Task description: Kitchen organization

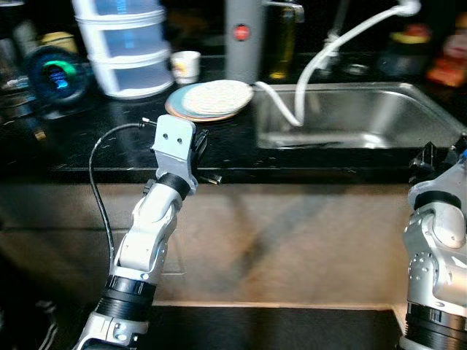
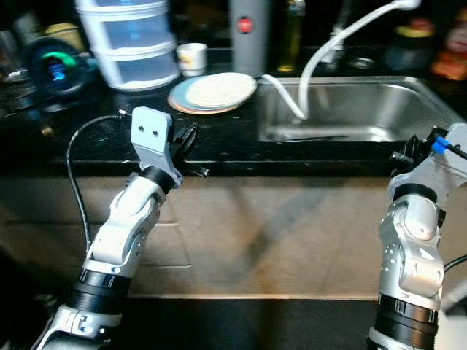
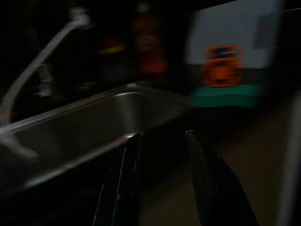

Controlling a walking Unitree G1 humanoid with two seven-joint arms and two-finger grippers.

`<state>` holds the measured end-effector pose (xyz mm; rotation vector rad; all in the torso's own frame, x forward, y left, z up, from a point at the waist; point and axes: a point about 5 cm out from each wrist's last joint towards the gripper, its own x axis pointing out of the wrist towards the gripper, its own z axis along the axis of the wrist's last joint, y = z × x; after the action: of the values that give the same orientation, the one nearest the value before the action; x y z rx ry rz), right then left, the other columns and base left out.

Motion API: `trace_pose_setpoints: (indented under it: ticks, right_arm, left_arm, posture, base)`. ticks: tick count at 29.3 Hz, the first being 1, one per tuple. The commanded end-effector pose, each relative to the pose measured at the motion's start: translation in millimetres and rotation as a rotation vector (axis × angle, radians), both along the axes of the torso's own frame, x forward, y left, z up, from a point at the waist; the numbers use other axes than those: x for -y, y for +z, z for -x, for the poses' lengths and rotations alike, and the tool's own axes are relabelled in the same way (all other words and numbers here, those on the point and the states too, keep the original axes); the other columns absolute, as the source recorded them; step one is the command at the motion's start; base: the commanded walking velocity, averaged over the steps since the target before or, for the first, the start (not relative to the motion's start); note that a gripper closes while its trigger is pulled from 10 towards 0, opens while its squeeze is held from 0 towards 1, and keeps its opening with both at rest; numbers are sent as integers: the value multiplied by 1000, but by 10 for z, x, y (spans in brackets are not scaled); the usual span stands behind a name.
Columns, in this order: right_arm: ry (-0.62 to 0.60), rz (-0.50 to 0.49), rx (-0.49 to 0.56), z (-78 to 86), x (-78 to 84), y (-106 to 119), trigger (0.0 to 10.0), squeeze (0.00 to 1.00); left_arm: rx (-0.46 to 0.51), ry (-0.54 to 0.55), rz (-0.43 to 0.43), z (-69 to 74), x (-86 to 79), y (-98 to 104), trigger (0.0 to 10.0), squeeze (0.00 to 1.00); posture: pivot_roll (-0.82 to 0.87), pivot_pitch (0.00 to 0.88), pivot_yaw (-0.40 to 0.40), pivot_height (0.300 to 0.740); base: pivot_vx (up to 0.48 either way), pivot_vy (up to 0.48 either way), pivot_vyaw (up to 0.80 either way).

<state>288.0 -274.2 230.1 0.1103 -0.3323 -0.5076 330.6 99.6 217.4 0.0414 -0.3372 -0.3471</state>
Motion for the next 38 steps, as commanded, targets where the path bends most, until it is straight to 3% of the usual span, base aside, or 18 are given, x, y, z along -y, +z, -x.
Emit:
trace_pose_setpoints:
  ticks: [1, 7, 31, 36, 38]
  right_arm:
    - [-8, -6, -27, -4, 23, -37, 10000, 184]
    - [2, 10, -24, -9, -2, -18, 10000, 141]
    - [33, 30, 0, -4, -74, 33, 10000, 141]
    - [50, 85, 13, -1, -102, 84, 10000, 141]
    - [97, 190, 30, 6, -147, 174, 10000, 137]
  left_arm:
    - [-23, -11, -11, -9, 22, -38, 10000, 0]
    - [-39, -7, -14, -16, 23, -54, 10000, 0]
    - [-67, 5, -45, -46, 43, -90, 10000, 0]
    - [-63, 11, -45, -47, 28, -79, 10000, 0]
    - [-44, 14, -41, -62, -15, -11, 10000, 0]
  posture:
    - [-129, 18, 29, 740]
    - [-127, 20, 28, 740]
    - [-128, 22, 27, 740]
    - [-127, 21, 27, 740]
    - [-126, 19, 28, 740]
  base:
    - [0, 0, 0]
    - [0, 0, 0]
    - [0, 0, 0]
    - [0, 0, 0]
    - [0, 0, 0]
